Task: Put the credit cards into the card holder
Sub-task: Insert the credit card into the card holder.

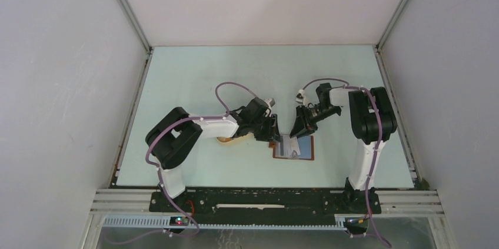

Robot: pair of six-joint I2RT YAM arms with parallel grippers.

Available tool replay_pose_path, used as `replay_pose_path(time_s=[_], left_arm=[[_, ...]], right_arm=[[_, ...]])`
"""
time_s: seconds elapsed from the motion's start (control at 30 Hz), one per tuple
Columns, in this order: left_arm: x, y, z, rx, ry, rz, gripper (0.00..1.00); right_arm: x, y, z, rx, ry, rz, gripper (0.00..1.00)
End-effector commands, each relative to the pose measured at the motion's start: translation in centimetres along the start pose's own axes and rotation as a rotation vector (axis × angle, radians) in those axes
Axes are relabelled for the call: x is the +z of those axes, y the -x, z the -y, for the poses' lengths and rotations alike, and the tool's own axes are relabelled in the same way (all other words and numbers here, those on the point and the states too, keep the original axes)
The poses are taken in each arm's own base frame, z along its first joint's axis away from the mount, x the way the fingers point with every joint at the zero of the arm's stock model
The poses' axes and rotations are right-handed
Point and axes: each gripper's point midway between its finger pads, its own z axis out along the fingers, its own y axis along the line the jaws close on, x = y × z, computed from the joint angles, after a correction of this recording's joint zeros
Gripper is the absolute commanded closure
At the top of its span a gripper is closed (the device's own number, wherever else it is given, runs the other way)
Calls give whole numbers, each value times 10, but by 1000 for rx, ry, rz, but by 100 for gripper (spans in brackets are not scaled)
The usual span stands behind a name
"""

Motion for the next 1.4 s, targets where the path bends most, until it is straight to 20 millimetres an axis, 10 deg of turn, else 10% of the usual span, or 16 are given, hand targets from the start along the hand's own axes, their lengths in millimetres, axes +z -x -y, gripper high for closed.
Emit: replay_pose_path(time_s=[0.0,0.33,0.5,1.37], left_arm=[[-2,12,14,22,-39,25,51],[-3,12,14,21,-40,28,51],[-6,12,15,20,-39,31,51],[-8,-6,10,-7,-37,-19,53]], right_arm=[[-21,19,-8,-109,-33,73,55],[-40,18,-7,-219,-131,90,46],[-45,10,-11,-269,-163,79,63],[-11,-41,6,-153,-221,-132,53]])
